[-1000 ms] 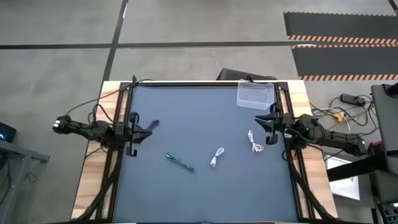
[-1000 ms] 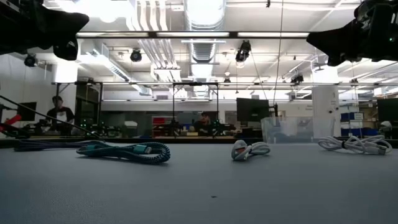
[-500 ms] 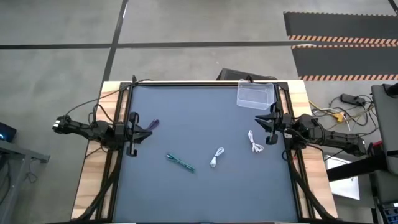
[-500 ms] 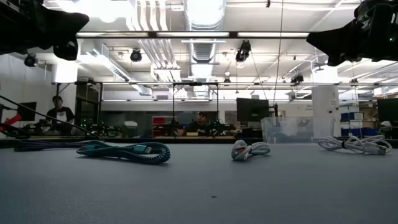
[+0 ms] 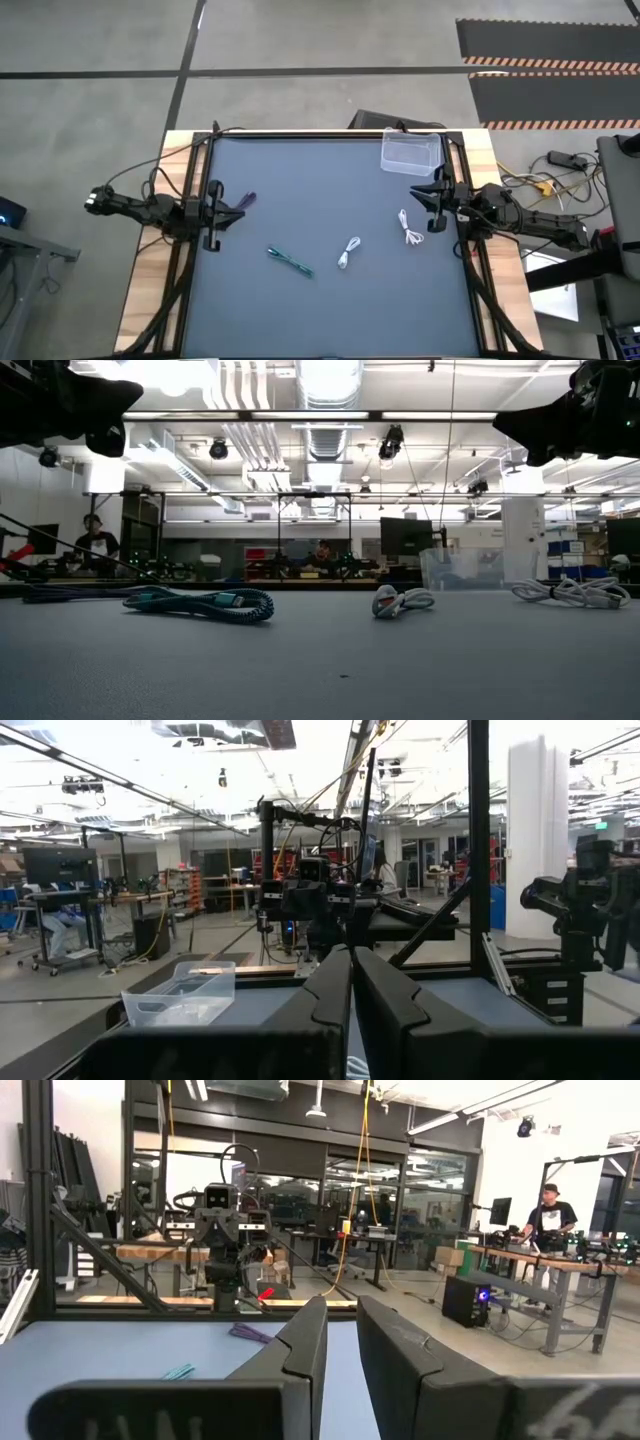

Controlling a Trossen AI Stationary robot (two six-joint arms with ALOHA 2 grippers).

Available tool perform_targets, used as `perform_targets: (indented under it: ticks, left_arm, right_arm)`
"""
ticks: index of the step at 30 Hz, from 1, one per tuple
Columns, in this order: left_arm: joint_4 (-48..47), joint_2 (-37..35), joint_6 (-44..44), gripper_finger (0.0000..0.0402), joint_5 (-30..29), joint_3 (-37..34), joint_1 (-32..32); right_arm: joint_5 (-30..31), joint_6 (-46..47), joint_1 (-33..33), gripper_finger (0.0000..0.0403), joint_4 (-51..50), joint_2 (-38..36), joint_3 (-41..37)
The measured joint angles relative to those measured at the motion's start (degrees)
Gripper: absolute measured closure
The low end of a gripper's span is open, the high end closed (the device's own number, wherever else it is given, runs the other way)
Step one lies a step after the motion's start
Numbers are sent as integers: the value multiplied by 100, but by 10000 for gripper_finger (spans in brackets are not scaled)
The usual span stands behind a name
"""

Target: Pick and place USB-C Cables

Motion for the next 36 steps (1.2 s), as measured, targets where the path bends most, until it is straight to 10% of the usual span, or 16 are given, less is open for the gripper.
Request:
perform_targets:
  ticks: [20, 28, 36]
  left_arm:
    - [-2, 0, 0, 402, 0, 2, 2]
    - [0, 0, 0, 402, 0, 1, 0]
    - [0, 2, 0, 402, 0, 2, 0]
  right_arm:
    - [265, -55, 0, 351, 114, 2, -2]
    - [450, 3305, 0, 351, 145, 0, -2]
    - [450, 3495, 0, 351, 153, 0, -2]
